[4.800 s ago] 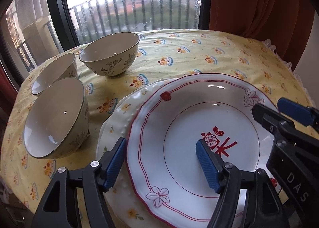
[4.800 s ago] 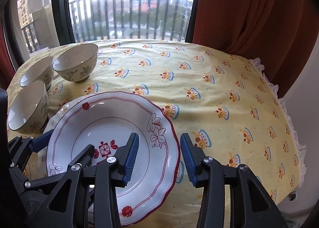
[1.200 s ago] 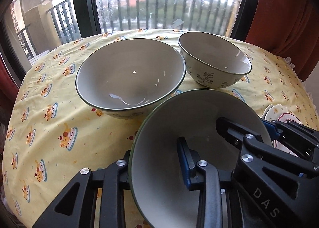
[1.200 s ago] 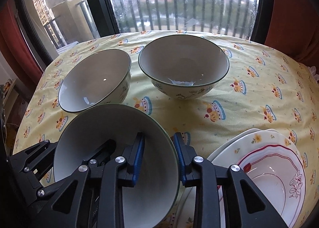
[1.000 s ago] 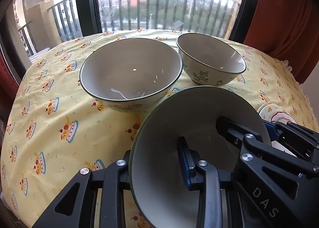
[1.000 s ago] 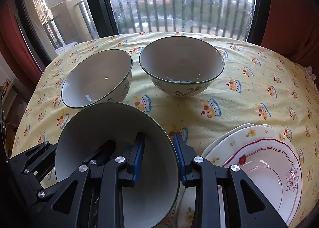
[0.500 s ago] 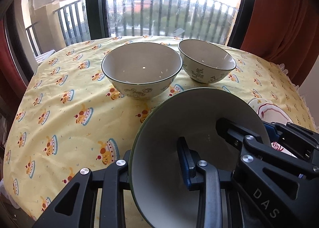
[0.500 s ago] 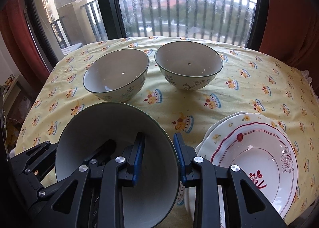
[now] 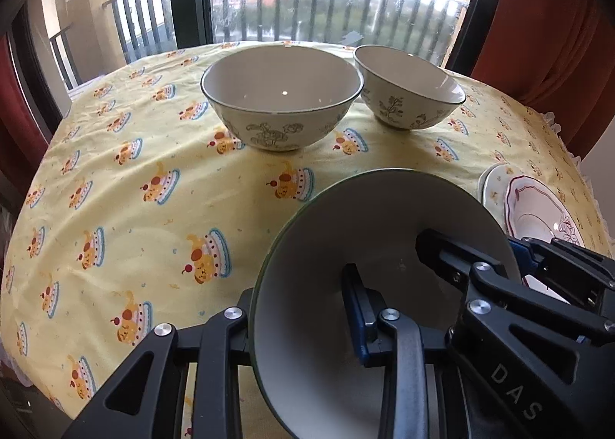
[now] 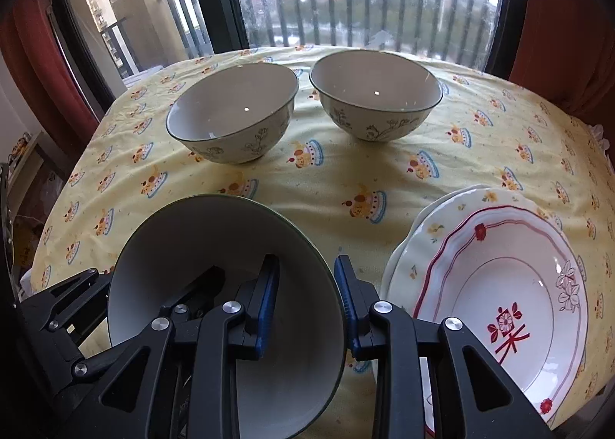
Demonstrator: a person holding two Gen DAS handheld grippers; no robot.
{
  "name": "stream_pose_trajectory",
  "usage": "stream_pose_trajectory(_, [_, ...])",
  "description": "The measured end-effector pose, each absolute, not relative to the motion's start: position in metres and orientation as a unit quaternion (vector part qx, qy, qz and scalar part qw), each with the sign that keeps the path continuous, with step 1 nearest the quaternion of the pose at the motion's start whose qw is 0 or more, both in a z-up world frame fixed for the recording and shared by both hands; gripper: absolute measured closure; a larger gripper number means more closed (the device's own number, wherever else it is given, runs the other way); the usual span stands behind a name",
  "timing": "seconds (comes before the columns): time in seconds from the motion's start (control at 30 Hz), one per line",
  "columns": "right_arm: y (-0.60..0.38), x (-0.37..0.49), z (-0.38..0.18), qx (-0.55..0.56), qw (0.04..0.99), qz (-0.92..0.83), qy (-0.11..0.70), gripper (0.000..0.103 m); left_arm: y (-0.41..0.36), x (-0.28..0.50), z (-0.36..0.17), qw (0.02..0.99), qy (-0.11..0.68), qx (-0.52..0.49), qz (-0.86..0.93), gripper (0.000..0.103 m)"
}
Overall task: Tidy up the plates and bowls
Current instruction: 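Carry the large cream bowl with both grippers beside the plate stack, then lower the large bowl onto the cloth and open both grippers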
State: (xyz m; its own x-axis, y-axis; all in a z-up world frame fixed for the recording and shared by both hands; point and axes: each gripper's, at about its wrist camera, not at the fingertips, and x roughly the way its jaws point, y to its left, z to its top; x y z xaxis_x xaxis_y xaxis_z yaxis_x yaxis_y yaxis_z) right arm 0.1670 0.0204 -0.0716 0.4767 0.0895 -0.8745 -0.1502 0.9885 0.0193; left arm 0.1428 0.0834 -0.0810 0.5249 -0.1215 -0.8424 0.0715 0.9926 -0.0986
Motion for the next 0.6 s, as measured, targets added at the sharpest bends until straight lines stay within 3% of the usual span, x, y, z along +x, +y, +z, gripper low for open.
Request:
stream_pose_trajectory(0.4, [0.0231,0.1759,-0.0759,-0.030,0.865,0.070,0.496,0.064,0.0815,0.1483,-0.0843,0.876,0.478,-0.027,-0.056,0.065])
stream_pose_trajectory(0.43, [0.0233,0.1757,-0.0759,-0.031,0.864,0.072,0.497,0.063,0.0818,0.1478,-0.0838,0.876,0.478,-0.027,-0.056,0.060])
stream_pose_trajectory(0.47, [0.0233,0.1752,-0.0754,-0.034,0.865,0.074,0.495,0.062,0.0818,0.1468,-0.0831,0.877,0.477,-0.026,-0.055,0.049])
stream_pose_trajectory(0.53, [0.0239,0.1729,-0.0728,-0.037,0.868,0.081,0.489,0.047,0.0828,0.1439,-0.0799,0.881,0.470,-0.026,-0.047,0.034])
stream_pose_trajectory(0.6, [0.0245,0.1683,-0.0672,-0.039,0.876,0.082,0.473,0.028,0.0833,0.1399,-0.0749,0.889,0.456,-0.023,-0.038,0.028])
